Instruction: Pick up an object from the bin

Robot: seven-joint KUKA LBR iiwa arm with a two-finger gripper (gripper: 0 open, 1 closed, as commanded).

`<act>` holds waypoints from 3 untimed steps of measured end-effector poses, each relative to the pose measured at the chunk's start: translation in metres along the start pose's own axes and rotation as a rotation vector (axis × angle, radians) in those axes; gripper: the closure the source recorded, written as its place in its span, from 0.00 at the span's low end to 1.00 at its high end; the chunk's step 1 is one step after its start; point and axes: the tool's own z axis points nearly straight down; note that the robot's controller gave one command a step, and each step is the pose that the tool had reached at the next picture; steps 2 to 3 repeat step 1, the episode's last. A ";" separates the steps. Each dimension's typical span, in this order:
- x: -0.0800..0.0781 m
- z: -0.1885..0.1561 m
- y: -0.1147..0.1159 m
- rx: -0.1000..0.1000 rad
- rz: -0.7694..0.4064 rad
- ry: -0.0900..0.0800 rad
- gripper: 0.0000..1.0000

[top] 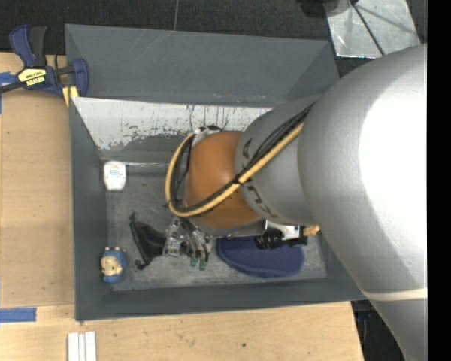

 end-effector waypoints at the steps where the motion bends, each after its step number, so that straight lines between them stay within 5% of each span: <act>1: -0.004 -0.094 0.002 0.005 -0.001 0.010 1.00; 3: -0.004 -0.094 0.002 0.005 -0.001 0.010 1.00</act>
Offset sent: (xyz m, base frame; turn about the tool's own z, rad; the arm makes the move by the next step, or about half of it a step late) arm 0.0000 0.0000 0.0898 -0.0001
